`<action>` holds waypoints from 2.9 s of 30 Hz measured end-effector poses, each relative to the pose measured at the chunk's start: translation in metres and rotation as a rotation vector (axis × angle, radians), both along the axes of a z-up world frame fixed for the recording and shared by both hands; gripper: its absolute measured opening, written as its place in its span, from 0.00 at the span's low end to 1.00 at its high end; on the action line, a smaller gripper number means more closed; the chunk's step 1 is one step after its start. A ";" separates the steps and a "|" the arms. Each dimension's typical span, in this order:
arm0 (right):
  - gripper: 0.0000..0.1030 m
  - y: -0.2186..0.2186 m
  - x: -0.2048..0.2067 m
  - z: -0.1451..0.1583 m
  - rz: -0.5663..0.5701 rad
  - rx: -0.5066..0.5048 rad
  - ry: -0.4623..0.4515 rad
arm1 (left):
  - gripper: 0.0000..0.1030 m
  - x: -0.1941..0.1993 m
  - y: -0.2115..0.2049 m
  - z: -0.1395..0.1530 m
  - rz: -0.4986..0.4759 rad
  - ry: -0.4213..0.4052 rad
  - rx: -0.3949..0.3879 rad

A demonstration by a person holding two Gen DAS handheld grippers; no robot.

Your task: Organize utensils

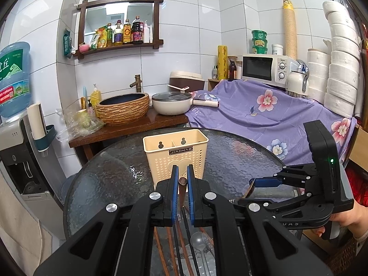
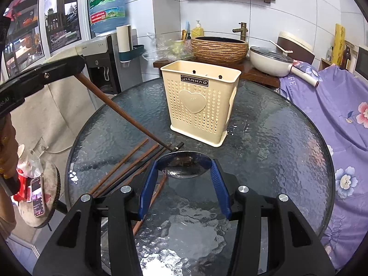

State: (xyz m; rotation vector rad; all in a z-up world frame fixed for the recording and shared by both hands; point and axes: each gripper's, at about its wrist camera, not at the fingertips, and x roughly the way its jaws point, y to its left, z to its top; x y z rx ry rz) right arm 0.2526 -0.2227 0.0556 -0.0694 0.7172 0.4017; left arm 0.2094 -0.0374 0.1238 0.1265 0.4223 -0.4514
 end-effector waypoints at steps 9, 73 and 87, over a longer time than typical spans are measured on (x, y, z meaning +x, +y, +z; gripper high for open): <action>0.46 -0.004 0.005 0.010 0.011 0.034 0.028 | 0.07 0.011 0.003 0.009 -0.012 0.014 -0.019; 0.46 -0.005 0.151 0.146 -0.065 0.096 0.007 | 0.06 0.175 0.004 0.139 0.102 -0.024 -0.220; 0.46 0.002 0.171 0.078 -0.074 0.067 0.082 | 0.07 0.192 -0.001 0.064 0.122 0.068 -0.179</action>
